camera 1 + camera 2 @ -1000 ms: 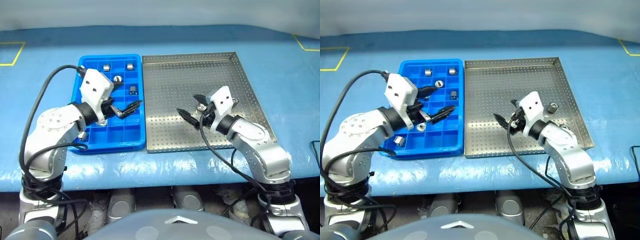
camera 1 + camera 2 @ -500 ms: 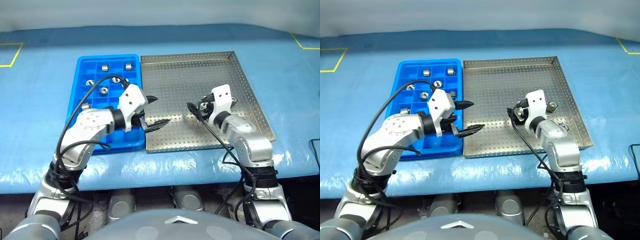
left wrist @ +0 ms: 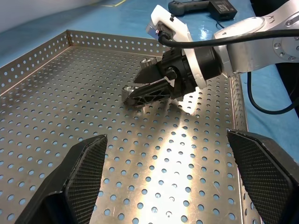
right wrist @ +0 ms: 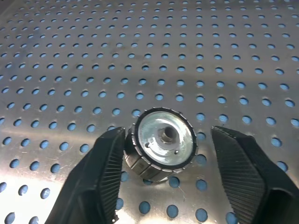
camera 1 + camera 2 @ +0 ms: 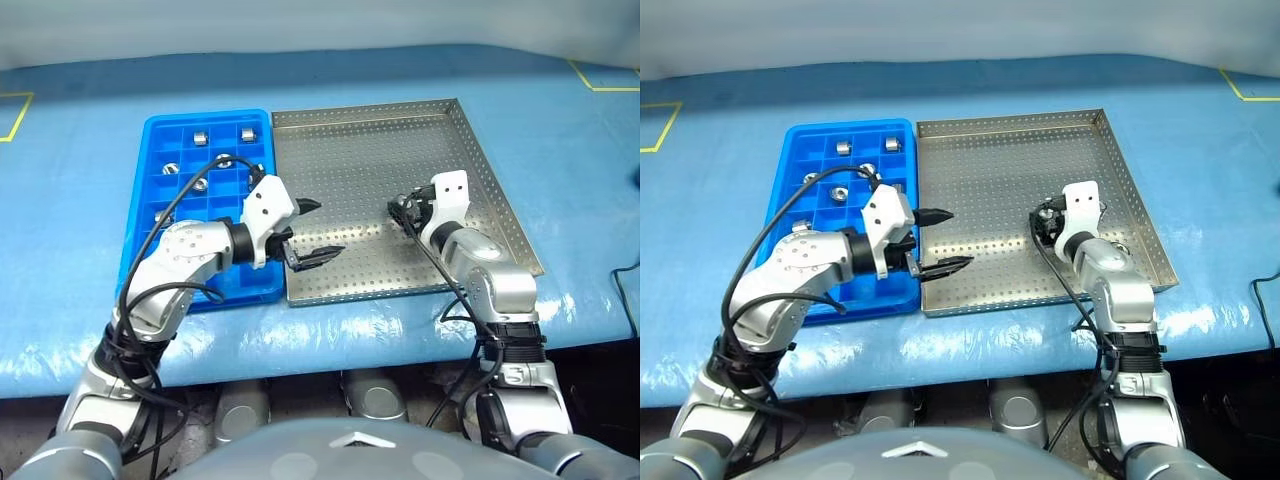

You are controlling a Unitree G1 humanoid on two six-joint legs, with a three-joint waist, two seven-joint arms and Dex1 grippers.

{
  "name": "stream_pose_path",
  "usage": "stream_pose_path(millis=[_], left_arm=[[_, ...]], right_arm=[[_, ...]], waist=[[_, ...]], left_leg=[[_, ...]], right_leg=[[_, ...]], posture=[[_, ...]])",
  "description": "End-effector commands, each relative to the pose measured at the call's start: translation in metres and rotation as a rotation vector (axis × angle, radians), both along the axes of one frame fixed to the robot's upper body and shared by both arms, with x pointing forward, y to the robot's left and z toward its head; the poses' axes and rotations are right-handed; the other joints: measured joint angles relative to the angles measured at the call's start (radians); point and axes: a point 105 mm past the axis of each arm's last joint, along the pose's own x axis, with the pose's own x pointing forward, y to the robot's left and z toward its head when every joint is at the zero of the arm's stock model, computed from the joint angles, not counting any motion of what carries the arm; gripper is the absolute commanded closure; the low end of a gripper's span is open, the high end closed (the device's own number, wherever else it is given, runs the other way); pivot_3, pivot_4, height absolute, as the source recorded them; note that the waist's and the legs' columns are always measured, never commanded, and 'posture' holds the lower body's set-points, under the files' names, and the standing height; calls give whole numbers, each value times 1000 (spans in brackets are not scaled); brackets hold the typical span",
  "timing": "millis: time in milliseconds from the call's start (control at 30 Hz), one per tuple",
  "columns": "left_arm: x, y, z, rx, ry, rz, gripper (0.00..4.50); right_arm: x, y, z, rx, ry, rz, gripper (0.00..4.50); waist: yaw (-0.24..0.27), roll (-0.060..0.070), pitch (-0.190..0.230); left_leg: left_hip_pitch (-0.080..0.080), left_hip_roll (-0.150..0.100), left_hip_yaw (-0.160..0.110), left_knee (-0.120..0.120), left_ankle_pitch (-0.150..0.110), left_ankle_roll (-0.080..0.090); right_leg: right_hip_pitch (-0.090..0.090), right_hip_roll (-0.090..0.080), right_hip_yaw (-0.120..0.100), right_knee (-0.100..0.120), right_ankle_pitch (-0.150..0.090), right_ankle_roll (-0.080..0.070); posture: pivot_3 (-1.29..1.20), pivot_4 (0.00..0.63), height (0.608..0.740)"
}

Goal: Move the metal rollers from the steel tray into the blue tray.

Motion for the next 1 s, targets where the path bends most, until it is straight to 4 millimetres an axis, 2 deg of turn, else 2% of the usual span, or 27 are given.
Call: stream_pose_path(millis=[33,133,200,533,600,667,767,833,1000], left_arm=[[0,3,10,-21,-47,11,0],[-1,5,9,-20,-44,20,0],[0,7,8,-21,-43,33,0],[13,57,15,27,-38,220,0],[14,78,13,94,-42,294,0],[13,100,14,158,-49,372,0],[5,122,19,215,-50,441,0],[1,128,21,238,-53,463,0],[-13,154,28,288,-61,576,0]], right_arm=[[4,1,11,25,-41,7,2044],[5,1,13,29,-48,7,2766],[4,2,14,30,-52,7,2774],[3,26,44,63,-147,104,2775],[3,42,62,87,-200,166,2775],[0,66,79,124,-236,269,2775],[-8,107,82,98,-210,450,2775],[-10,121,83,99,-204,513,2775],[-10,172,82,108,-181,675,2775]], waist=[[1,0,0],[2,0,0],[2,0,0],[2,1,0],[3,1,1],[-1,2,1],[-2,2,2],[10,1,2],[47,1,2]], left_leg=[[0,0,0,0,0,0],[0,0,0,0,0,0],[0,0,0,0,0,0],[0,1,0,-1,0,0],[0,1,0,-1,0,0],[0,1,0,-1,0,0],[0,2,0,-2,0,0],[0,2,-1,-3,0,0],[-1,2,-1,-4,0,0]], right_leg=[[0,0,0,0,0,0],[0,0,0,0,0,0],[0,0,0,0,0,0],[-1,0,0,0,0,0],[-1,0,0,0,0,0],[-2,1,0,0,0,0],[-3,1,0,1,-1,-1],[-3,2,-1,1,-1,-2],[-3,0,-2,0,-2,-3]], posture=[[-78,150,740],[-78,150,740],[-78,150,740],[-65,150,740],[-49,150,740],[-29,150,740],[12,150,740],[41,150,740],[121,150,740]])
